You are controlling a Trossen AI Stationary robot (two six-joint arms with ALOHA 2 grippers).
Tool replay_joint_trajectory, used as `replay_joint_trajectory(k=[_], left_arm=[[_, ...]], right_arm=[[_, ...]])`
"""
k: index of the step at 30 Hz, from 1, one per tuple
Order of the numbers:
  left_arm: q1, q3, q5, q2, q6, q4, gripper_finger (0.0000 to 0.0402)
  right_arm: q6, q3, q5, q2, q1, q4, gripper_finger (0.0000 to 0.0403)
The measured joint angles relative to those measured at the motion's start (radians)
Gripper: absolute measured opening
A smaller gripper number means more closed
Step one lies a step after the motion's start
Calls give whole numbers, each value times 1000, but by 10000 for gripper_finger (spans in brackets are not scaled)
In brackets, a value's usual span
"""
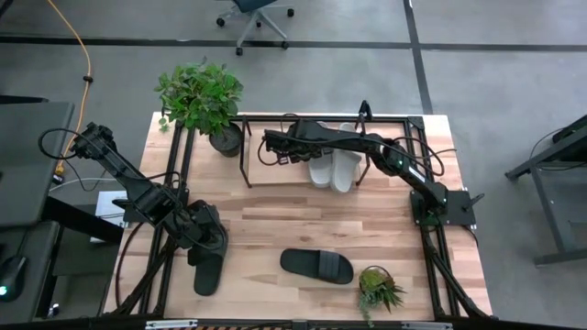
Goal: Pick and place slides into the shelf
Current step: Adjust the slippers on the shelf
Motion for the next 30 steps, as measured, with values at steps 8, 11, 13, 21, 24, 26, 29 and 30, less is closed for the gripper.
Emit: replay_joint_trajectory(k=[8, 11, 13, 21, 24, 26, 29, 30], left_arm=[[0, 0, 14, 0, -11, 1, 5], [0, 0, 17, 0, -14, 1, 5], [0, 0, 17, 0, -18, 1, 5], [0, 0, 16, 0, -33, 1, 5], [0, 0, 16, 0, -36, 1, 5], [0, 0, 16, 0, -36, 1, 5], [0, 0, 16, 0, -36, 1, 5], [0, 0, 16, 0, -36, 1, 5]], right_arm=[[0, 0, 22, 0, -11, 45, 165], [0, 0, 24, 0, -15, 74, 165], [-2, 0, 25, 0, -16, 92, 165], [-9, 0, 24, 0, -18, 131, 165], [-24, 1, 1, 0, -18, 127, 165], [-35, 1, -34, 0, -15, 127, 165], [-70, 1, -77, 0, -4, 114, 165], [-80, 1, -88, 0, 1, 103, 165]])
